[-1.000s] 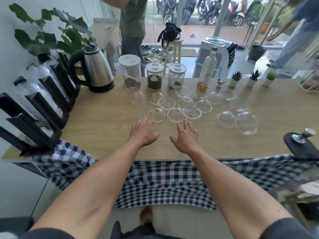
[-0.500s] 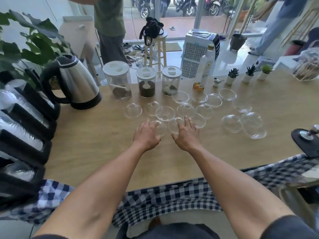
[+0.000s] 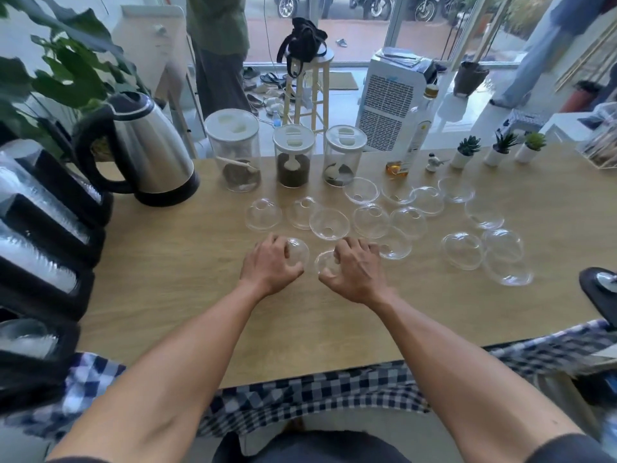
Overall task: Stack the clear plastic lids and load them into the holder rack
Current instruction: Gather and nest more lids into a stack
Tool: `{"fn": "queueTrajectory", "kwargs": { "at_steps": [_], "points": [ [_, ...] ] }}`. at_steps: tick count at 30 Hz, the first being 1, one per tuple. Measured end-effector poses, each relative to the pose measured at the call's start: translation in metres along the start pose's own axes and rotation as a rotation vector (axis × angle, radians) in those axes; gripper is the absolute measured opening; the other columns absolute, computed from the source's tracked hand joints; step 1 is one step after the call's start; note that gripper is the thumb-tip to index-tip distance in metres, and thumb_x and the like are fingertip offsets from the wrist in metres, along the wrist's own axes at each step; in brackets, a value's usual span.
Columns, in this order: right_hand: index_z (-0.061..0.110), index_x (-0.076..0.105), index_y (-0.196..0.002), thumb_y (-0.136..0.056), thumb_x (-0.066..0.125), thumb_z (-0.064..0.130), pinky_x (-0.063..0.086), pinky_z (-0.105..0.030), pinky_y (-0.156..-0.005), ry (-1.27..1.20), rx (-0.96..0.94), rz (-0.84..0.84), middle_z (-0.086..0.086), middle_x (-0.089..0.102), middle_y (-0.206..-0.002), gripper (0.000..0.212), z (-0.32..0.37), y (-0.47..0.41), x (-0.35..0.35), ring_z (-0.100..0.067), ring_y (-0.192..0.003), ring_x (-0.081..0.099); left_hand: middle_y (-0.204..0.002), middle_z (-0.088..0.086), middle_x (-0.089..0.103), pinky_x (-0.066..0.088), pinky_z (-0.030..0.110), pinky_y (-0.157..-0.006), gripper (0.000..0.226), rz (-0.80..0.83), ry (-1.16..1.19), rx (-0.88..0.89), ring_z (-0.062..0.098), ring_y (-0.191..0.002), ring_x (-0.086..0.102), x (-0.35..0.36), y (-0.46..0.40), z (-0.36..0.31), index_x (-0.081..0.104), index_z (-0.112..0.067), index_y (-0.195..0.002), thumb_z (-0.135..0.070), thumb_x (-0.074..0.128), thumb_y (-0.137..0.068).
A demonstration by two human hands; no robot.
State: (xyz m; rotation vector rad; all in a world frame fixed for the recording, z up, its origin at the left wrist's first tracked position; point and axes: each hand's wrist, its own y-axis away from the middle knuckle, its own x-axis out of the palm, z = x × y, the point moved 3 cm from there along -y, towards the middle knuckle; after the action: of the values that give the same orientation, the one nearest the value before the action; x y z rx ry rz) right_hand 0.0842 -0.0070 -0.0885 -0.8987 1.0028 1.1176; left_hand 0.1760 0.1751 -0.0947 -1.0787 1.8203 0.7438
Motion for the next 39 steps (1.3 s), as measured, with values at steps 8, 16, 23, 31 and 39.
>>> {"fn": "queueTrajectory", "kwargs": {
  "at_steps": [8, 16, 23, 31, 39],
  "points": [
    [0.02, 0.047, -0.088, -0.089, 0.062, 0.054, 0.047, -0.038, -0.078, -0.42, -0.011, -0.155, 0.003, 0.053, -0.095, 0.037, 0.03, -0.054, -0.027, -0.02, -0.09, 0.051, -0.111, -0.002, 0.058, 0.04, 0.034, -0.073, 0.04, -0.202, 0.033, -0.083, 0.024, -0.097, 0.059, -0.052, -0.038, 0.031, 0.053, -0.024, -0.098, -0.055, 0.071, -0.08],
    [0.017, 0.055, -0.095, -0.095, 0.068, 0.049, 0.041, -0.03, -0.08, -0.528, 0.059, -0.182, 0.002, 0.056, -0.103, 0.034, 0.048, -0.099, -0.02, -0.018, -0.095, 0.054, -0.113, 0.007, 0.063, 0.052, 0.041, -0.081, 0.054, -0.206, 0.094, -0.105, 0.032, -0.104, 0.062, -0.06, -0.088, 0.036, 0.048, -0.018, -0.113, -0.051, 0.077, -0.081],
    [0.017, 0.055, -0.098, -0.094, 0.07, 0.048, 0.037, -0.026, -0.081, -0.555, 0.096, -0.172, 0.002, 0.057, -0.107, 0.035, 0.051, -0.121, -0.003, -0.016, -0.101, 0.054, -0.125, 0.013, 0.062, 0.052, 0.042, -0.088, 0.067, -0.117, 0.184, -0.163, 0.038, -0.114, 0.06, -0.032, -0.104, 0.051, 0.039, -0.016, -0.125, -0.045, 0.079, -0.08],
    [0.012, 0.057, -0.101, -0.092, 0.075, 0.044, 0.039, -0.029, -0.082, -0.534, 0.066, -0.151, -0.002, 0.058, -0.106, 0.038, 0.076, -0.148, 0.012, -0.02, -0.101, 0.052, -0.156, 0.007, 0.046, 0.045, 0.046, -0.109, 0.114, -0.145, 0.274, -0.187, 0.035, -0.137, 0.046, -0.034, -0.081, 0.077, 0.017, -0.026, -0.161, -0.047, 0.083, -0.07],
    [0.009, 0.057, -0.112, -0.084, 0.081, 0.041, 0.043, -0.039, -0.089, -0.387, -0.043, 0.0, -0.011, 0.064, -0.115, 0.048, 0.115, -0.164, 0.043, -0.032, -0.11, 0.055, -0.165, 0.01, 0.032, 0.032, 0.041, -0.119, 0.121, -0.084, 0.15, -0.222, 0.032, -0.147, 0.035, -0.035, -0.046, 0.112, 0.005, -0.021, -0.165, -0.049, 0.081, -0.075]
  ]
}}
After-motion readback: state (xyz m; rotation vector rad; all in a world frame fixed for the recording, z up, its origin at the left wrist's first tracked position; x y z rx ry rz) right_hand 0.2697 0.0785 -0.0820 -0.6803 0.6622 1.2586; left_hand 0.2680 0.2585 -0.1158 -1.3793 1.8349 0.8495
